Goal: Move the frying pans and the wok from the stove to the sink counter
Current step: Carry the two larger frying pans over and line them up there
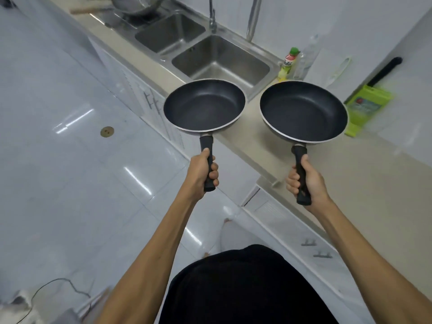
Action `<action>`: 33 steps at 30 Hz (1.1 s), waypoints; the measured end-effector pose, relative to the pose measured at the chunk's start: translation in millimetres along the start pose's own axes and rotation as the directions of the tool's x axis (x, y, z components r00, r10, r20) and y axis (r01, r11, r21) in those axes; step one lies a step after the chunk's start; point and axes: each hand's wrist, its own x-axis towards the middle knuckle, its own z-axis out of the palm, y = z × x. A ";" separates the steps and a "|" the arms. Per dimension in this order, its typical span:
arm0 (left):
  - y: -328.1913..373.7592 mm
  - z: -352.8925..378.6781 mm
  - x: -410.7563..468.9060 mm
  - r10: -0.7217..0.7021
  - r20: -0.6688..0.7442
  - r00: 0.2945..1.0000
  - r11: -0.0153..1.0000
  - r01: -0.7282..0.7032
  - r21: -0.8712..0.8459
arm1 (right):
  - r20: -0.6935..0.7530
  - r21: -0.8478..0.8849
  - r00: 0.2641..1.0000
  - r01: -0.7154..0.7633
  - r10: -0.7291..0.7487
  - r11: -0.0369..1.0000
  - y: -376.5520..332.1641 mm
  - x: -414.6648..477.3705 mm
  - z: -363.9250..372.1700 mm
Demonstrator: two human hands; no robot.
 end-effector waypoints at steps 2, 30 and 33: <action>10.5 -19.8 10.5 0.005 -0.026 1.000 1.000 -0.006 -0.023 | 0.028 -0.071 1.000 -0.011 0.013 0.997 -1.1 19.0 23.4; 293.5 -258.7 269.3 0.087 -0.377 0.922 0.967 -0.169 -0.188 | 0.329 -0.269 0.919 -0.128 0.216 0.955 -52.5 375.5 443.0; 327.8 -289.4 298.3 0.085 -0.382 0.920 0.949 -0.192 -0.252 | 0.346 -0.260 0.908 -0.148 0.236 0.954 -57.0 401.3 495.8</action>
